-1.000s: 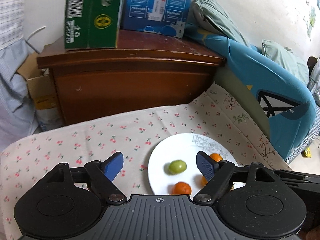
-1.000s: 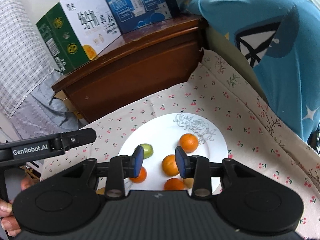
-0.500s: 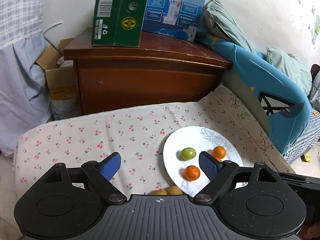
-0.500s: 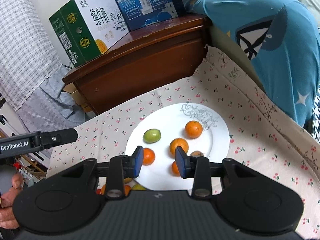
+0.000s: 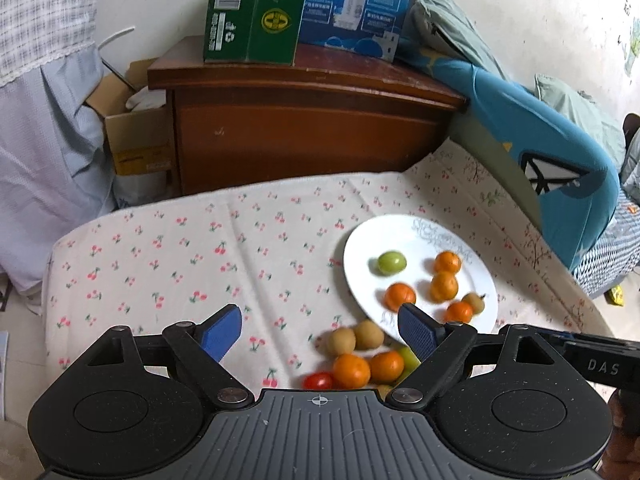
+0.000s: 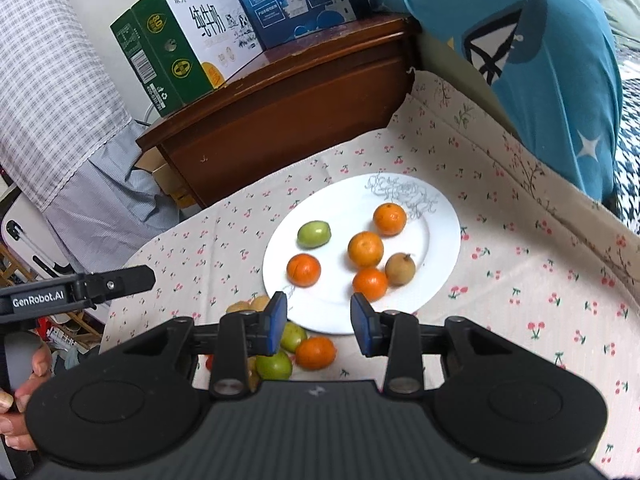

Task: Organize fruits
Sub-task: 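Withdraw both tools from the plate toward the fruit cluster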

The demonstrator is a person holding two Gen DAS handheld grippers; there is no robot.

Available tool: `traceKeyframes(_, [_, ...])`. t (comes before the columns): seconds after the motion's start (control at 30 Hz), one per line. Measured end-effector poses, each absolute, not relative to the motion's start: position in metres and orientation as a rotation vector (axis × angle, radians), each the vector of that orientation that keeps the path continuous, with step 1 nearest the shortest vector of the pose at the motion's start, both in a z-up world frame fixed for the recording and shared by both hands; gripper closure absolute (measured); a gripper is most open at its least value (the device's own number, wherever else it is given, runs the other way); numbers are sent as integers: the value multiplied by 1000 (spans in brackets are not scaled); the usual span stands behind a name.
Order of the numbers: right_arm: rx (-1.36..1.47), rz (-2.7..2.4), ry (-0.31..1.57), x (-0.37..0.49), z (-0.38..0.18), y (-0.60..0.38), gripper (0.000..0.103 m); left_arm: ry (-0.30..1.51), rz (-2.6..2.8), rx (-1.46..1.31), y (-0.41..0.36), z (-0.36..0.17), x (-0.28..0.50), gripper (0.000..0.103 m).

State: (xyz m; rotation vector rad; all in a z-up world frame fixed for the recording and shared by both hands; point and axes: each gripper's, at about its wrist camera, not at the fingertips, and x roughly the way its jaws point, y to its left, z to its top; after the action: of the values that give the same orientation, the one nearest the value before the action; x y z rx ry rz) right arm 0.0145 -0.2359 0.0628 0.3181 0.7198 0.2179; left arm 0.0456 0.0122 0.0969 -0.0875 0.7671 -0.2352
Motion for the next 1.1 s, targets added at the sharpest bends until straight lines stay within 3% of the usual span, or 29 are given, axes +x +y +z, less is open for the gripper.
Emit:
traceKeyframes(0.87, [334,226,831,25,22,-218,67,842,-258,31,9,33,19,19])
traceKeyframes(1.0, [336,222,845,30,16,-215,67,836,-285,33,7,29,19,21])
traceKeyframes(1.1, [335,220,849,33,13,-214,67,841,-295,6,7,26,22,28])
